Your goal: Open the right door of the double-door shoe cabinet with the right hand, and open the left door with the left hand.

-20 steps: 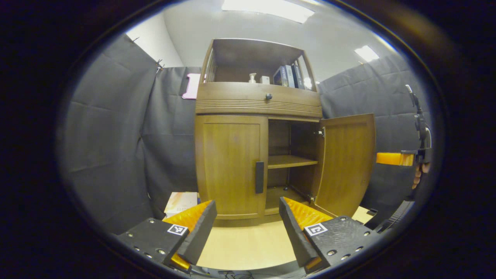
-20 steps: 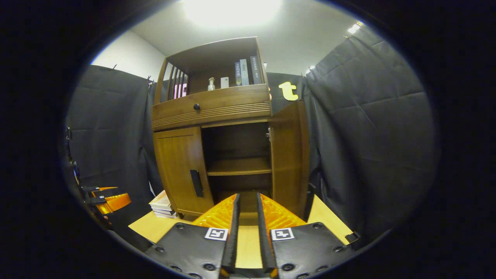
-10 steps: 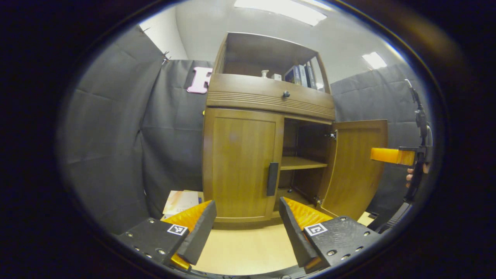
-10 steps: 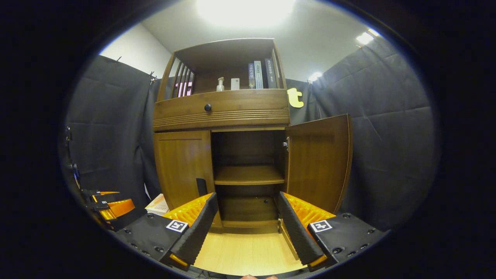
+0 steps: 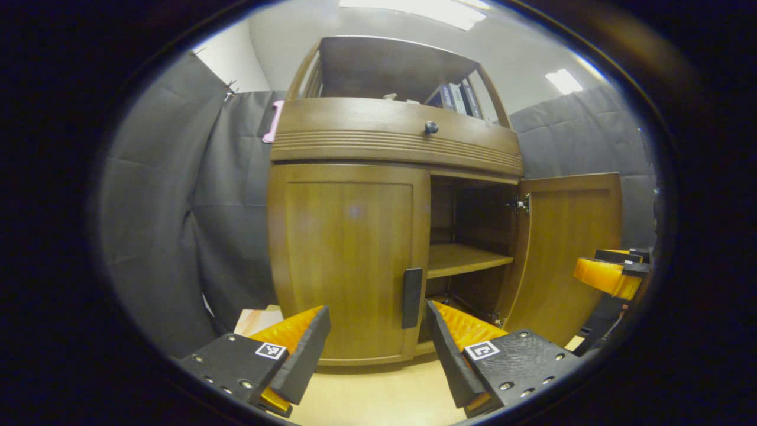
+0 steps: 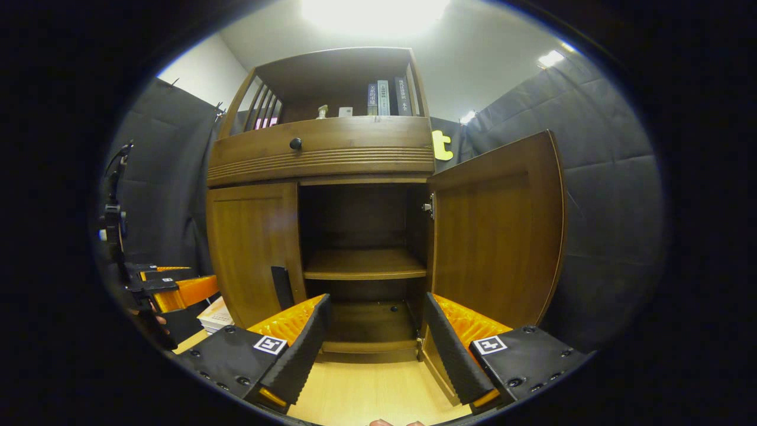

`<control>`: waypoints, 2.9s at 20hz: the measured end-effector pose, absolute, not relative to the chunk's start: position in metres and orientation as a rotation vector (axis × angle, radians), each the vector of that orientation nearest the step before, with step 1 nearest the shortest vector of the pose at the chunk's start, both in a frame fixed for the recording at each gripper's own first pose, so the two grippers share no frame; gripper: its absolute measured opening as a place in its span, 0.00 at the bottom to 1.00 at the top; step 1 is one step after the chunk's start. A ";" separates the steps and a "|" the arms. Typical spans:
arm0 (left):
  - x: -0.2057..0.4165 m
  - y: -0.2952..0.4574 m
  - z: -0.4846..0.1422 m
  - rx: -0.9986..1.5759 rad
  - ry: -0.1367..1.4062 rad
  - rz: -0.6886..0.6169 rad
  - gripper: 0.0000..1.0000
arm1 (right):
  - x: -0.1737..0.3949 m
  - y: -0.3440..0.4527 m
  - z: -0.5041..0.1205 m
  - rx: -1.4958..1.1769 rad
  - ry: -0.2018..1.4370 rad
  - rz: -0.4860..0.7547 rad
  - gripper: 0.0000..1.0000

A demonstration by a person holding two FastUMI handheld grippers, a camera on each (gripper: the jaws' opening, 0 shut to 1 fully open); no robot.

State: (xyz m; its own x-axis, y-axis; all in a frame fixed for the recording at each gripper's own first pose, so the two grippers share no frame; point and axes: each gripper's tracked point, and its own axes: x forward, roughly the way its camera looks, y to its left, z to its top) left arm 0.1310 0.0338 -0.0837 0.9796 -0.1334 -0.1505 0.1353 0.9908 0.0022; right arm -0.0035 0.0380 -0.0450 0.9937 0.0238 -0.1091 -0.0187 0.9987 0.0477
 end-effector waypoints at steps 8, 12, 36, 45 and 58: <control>0.213 -0.008 -0.123 0.004 0.204 -0.107 0.90 | 0.022 0.040 -0.060 0.030 0.120 0.092 0.94; 0.239 -0.015 -0.148 0.013 0.236 -0.112 0.90 | 0.037 0.042 -0.063 0.010 0.117 0.129 0.94; 0.264 -0.021 -0.153 -0.026 0.204 0.039 0.20 | 0.071 0.068 -0.067 -0.035 0.061 0.361 0.97; 0.206 -0.010 -0.146 -0.039 0.170 0.007 0.19 | 0.049 0.074 -0.077 -0.007 0.125 0.334 0.97; 0.118 0.031 -0.139 -0.043 0.144 -0.026 0.19 | -0.003 0.083 -0.083 -0.012 0.189 0.217 0.97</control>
State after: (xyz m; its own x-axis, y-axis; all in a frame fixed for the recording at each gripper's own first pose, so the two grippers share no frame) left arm 0.1185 0.0312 -0.1387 0.9893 -0.0292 -0.1432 0.0229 0.9987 -0.0450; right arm -0.0026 0.0831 -0.0833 0.9589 0.2128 -0.1877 -0.2151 0.9766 0.0085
